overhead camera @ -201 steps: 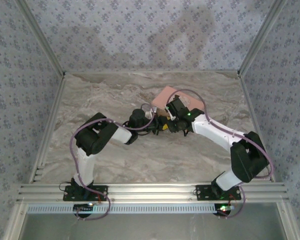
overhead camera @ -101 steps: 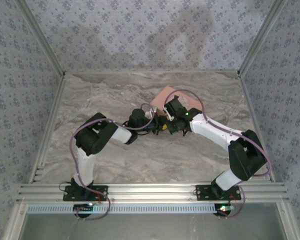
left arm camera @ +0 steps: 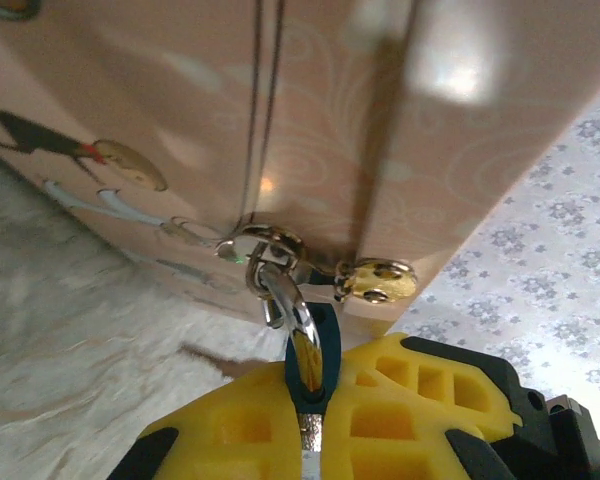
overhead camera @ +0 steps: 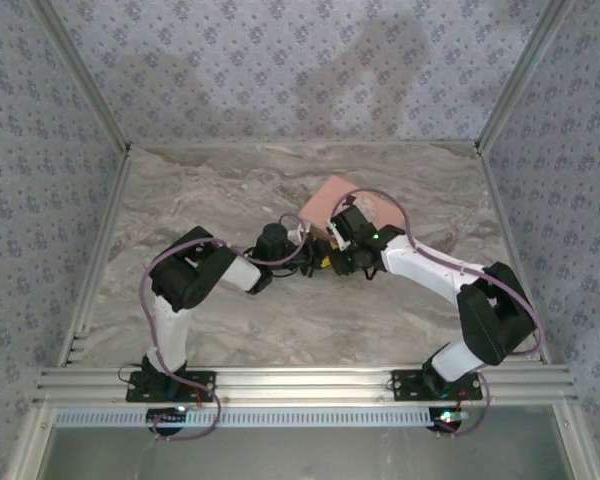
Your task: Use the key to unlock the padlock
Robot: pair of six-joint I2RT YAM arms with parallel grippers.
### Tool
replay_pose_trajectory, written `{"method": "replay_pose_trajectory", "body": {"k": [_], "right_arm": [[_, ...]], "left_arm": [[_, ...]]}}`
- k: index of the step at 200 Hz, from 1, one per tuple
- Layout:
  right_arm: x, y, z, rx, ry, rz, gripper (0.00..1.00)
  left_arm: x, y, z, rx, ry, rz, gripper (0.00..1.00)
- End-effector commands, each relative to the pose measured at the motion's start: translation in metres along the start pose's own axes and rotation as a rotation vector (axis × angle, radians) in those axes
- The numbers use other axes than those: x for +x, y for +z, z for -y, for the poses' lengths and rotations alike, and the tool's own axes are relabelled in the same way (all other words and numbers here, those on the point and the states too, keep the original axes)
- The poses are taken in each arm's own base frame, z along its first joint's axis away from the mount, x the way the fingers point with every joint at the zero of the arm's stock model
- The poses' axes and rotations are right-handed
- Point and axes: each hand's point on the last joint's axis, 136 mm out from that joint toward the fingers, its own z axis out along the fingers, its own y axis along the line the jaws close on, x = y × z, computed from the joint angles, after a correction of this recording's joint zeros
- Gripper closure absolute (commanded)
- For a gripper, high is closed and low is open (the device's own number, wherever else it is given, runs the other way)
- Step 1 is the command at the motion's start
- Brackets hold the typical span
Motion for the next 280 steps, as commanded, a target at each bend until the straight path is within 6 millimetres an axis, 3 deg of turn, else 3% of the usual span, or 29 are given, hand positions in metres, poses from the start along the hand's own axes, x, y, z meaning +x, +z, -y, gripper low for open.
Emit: {"method": "replay_pose_trajectory", "body": {"k": [1,48,81,118,137,194,235,280], "right_arm": [[0.012,-0.004,-0.001,-0.026,0.054,-0.001,0.61],[0.028,0.004,0.000,-0.066,0.150,-0.017,0.60],[0.028,0.011,0.016,-0.050,0.250,0.006,0.61],[0.028,0.019,0.029,-0.019,0.313,0.002,0.62],[0.024,0.018,0.035,0.002,0.326,0.017,0.62],[0.008,0.014,0.049,0.028,0.321,0.076,0.62],[-0.004,0.004,0.033,0.038,0.282,0.144,0.61],[-0.004,0.002,0.014,0.061,0.285,0.233,0.53]], "left_arm": [[0.008,-0.007,0.017,0.047,0.092,-0.018,0.97],[0.007,-0.014,-0.017,-0.119,0.140,-0.003,0.92],[0.008,-0.022,-0.028,-0.256,0.205,0.002,0.89],[0.007,-0.028,-0.035,-0.357,0.258,0.017,0.78],[0.006,-0.028,-0.032,-0.357,0.270,0.026,0.68],[0.001,-0.036,-0.003,-0.313,0.338,0.075,0.65],[-0.022,-0.060,0.019,-0.354,0.418,0.166,0.58],[-0.058,-0.081,0.041,-0.429,0.505,0.259,0.51]]}}
